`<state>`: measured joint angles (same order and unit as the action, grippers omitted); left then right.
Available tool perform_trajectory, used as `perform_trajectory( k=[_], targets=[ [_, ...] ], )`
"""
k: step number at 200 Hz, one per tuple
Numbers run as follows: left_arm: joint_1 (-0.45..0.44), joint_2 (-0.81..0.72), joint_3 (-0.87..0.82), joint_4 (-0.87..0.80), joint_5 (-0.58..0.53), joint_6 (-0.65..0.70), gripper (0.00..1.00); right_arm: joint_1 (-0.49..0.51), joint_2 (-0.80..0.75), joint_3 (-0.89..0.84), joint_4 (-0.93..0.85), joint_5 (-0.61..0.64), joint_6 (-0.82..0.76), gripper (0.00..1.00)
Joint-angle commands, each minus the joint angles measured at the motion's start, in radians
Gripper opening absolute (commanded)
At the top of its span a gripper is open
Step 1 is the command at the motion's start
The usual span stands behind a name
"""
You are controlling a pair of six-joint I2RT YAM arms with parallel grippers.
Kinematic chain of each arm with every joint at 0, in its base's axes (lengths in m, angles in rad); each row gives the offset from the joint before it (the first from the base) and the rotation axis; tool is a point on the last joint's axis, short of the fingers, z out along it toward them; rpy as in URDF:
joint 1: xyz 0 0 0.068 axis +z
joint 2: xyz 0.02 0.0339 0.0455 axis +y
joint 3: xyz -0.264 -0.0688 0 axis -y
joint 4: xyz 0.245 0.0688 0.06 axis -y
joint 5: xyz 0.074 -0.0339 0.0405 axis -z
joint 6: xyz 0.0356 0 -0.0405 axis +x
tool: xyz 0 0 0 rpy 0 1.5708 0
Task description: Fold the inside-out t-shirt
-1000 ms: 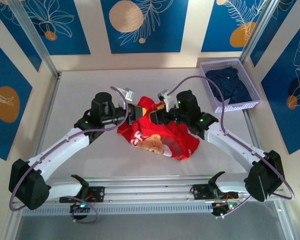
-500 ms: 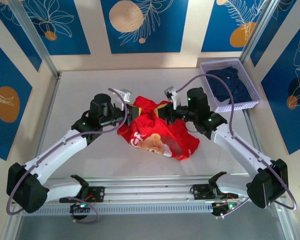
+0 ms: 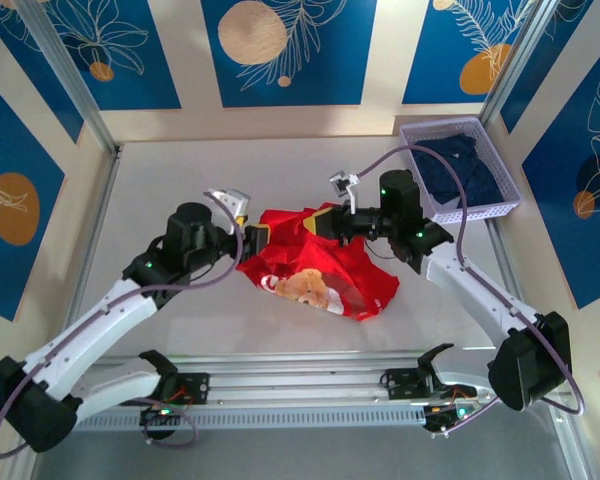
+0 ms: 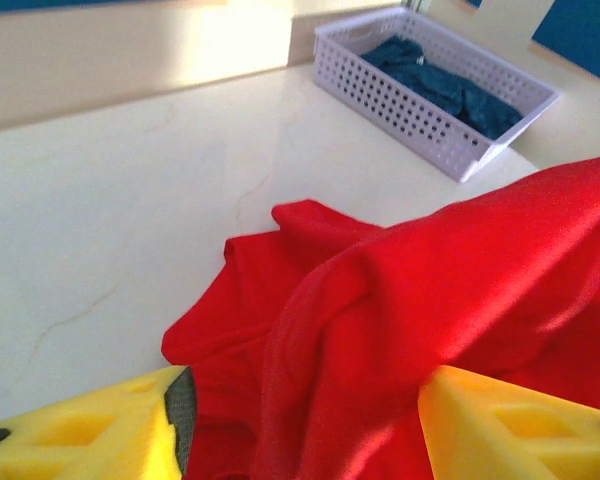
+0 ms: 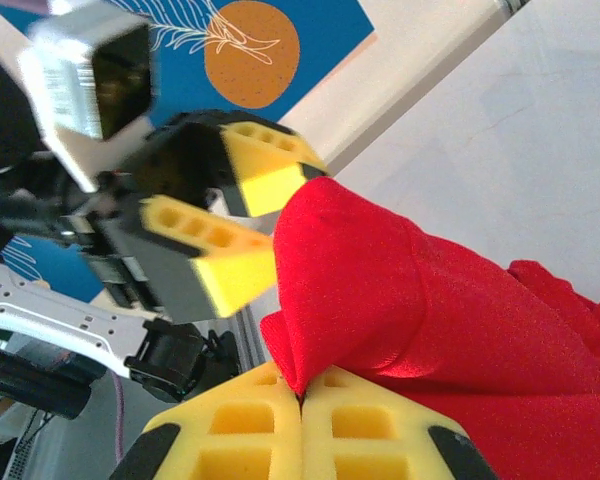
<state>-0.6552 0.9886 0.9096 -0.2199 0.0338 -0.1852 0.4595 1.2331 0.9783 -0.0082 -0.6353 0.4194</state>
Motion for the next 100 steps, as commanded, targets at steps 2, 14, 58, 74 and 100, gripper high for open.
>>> perform_trajectory(
  k=[2,14,58,74,100],
  targets=[
    [-0.051,-0.047,-0.005,-0.035,-0.031,0.044,0.58,-0.009,0.011,0.016,0.026,-0.043,0.034,0.0],
    [-0.081,-0.043,-0.002,-0.027,0.049,0.064,0.54,-0.011,0.014,0.016,0.025,-0.043,0.041,0.0],
    [-0.109,0.124,0.096,-0.036,0.247,0.056,0.47,-0.016,0.01,0.01,0.028,-0.038,0.049,0.0],
    [-0.11,0.171,0.122,-0.034,0.258,0.053,0.47,-0.016,0.001,0.008,0.023,-0.031,0.048,0.0],
    [-0.103,0.222,0.154,-0.039,0.195,0.055,0.47,-0.019,-0.002,0.007,0.022,-0.031,0.046,0.0]
  ],
)
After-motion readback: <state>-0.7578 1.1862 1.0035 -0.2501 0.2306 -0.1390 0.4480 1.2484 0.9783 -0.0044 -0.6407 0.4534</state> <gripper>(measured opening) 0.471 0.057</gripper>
